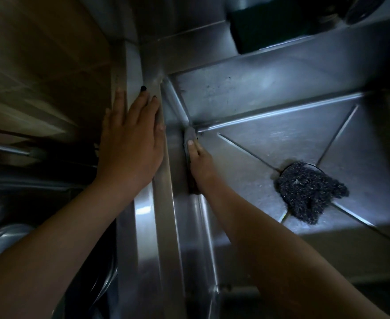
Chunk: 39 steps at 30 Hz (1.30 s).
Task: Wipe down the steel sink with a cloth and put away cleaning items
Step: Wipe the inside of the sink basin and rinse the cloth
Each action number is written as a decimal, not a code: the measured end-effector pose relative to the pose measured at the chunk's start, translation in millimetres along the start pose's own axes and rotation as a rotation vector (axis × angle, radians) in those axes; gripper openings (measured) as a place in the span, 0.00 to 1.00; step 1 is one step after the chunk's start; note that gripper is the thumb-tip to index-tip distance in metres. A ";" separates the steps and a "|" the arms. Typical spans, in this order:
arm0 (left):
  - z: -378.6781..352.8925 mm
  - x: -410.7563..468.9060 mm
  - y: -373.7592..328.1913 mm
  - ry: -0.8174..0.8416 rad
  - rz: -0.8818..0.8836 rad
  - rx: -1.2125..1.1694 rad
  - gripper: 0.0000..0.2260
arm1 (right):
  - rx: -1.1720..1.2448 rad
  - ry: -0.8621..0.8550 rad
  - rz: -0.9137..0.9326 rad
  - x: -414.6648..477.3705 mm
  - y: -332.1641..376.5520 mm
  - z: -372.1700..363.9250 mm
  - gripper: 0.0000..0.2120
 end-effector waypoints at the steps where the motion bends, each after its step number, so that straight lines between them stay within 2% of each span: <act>1: 0.4 -0.1 -0.1 -0.002 0.001 -0.001 0.21 | -0.012 0.004 -0.002 -3.3 -0.4 1.2 0.21; 7: 3.0 0.8 -0.9 -0.006 0.001 -0.020 0.21 | 0.121 0.008 -0.084 -33.3 -12.0 0.8 0.20; 12: 4.8 1.8 1.9 -0.022 0.021 -0.070 0.20 | 0.360 -0.088 -0.254 -55.3 -18.2 9.2 0.16; 15: 10.2 -1.0 1.9 -0.034 0.036 -0.193 0.17 | 0.565 -0.060 -0.344 -67.8 -19.4 13.7 0.17; 17: 15.7 -2.5 4.7 -0.023 0.074 -0.341 0.14 | 0.622 -0.038 -0.343 -74.4 -15.6 18.2 0.17; 20: 21.9 -4.6 9.9 0.096 0.142 -0.533 0.12 | 0.659 -0.034 -0.340 -82.0 -6.7 27.1 0.12; 22: 24.8 -12.0 9.1 0.144 0.141 -0.501 0.12 | 0.668 -0.023 -0.322 -86.9 2.2 31.3 0.11; 25: 27.3 -35.9 1.0 0.093 0.129 -0.403 0.14 | 0.705 0.033 -0.261 -99.6 17.0 27.9 0.11; 29: 16.0 -70.0 -7.4 0.087 0.043 -0.274 0.16 | 0.628 0.056 -0.137 -124.4 31.7 19.7 0.13; 32: 7.7 -83.3 -7.5 0.092 0.023 -0.251 0.18 | 0.438 0.131 -0.015 -147.6 40.5 8.2 0.17; 35: 5.3 -89.4 -12.0 0.025 0.034 -0.179 0.19 | 0.257 0.188 0.134 -167.1 45.8 -1.2 0.22; 39: 3.7 -90.1 -14.6 0.005 0.017 -0.109 0.21 | 0.176 0.176 0.226 -168.4 56.1 -2.4 0.21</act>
Point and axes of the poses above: each hand's wrist, its own x-axis towards the middle knuckle, its own z-axis out of the back of the hand, y = z × x, the point moved 6 cm from there along x, towards the middle knuckle, and after that the axes turned 7 degrees about x, right-handed, at the moved point
